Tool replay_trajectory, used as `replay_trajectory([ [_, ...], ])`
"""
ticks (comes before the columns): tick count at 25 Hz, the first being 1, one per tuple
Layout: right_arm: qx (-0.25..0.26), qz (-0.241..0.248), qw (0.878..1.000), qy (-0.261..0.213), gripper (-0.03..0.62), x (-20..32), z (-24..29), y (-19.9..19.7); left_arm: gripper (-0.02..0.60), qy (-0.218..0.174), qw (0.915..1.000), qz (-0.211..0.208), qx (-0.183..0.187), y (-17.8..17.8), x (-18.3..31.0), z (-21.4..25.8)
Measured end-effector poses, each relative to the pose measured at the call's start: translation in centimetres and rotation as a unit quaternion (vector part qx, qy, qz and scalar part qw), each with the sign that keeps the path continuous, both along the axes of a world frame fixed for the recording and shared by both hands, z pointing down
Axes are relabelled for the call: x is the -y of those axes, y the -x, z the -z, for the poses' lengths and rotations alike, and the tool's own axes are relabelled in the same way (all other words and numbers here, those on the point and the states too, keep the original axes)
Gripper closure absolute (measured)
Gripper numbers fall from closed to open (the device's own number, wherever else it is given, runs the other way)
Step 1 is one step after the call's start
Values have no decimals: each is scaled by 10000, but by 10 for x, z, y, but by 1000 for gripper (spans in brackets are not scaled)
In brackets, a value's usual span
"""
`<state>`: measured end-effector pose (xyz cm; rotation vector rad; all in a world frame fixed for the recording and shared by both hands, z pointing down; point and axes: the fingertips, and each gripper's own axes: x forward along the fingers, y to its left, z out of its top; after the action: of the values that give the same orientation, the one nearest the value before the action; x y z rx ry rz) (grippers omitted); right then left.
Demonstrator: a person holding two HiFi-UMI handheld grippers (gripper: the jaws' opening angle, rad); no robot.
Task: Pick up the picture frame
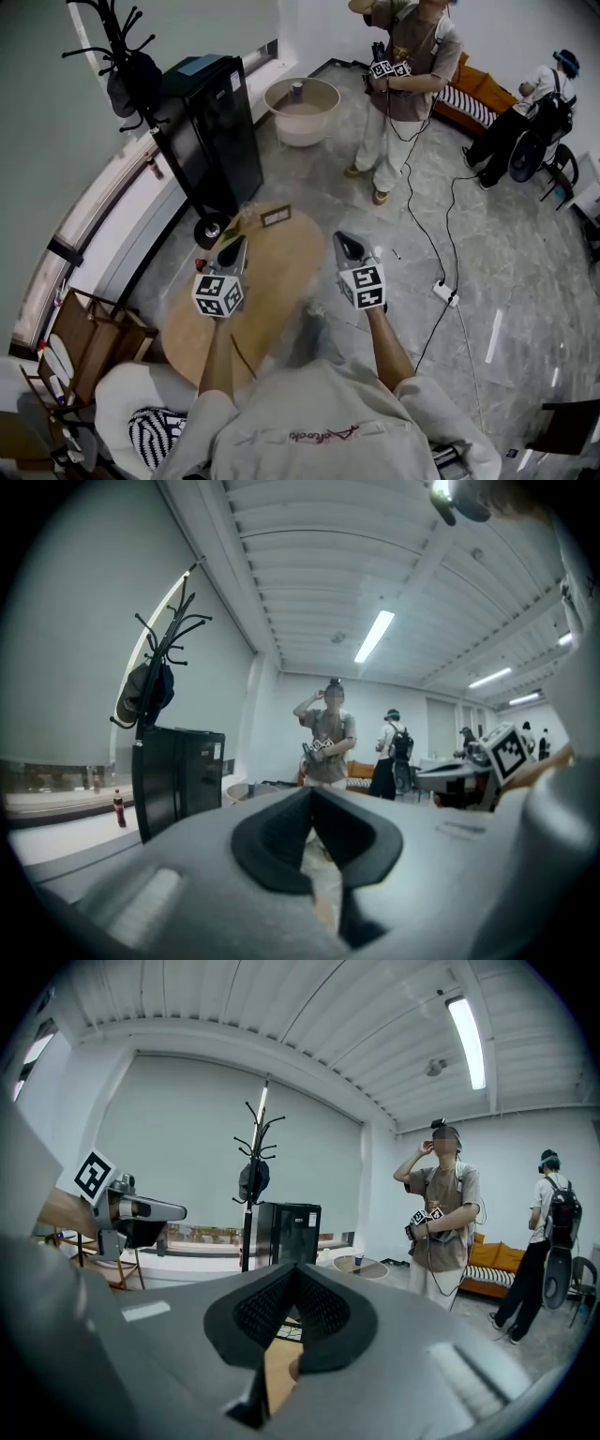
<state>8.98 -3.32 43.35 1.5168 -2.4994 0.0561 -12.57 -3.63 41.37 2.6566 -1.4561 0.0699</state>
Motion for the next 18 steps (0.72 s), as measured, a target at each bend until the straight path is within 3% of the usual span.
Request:
replay_trajectory([
  [18,-44,480,9987,142,591,197,10,-7,581,155,9993,336,17,-19,184,9],
])
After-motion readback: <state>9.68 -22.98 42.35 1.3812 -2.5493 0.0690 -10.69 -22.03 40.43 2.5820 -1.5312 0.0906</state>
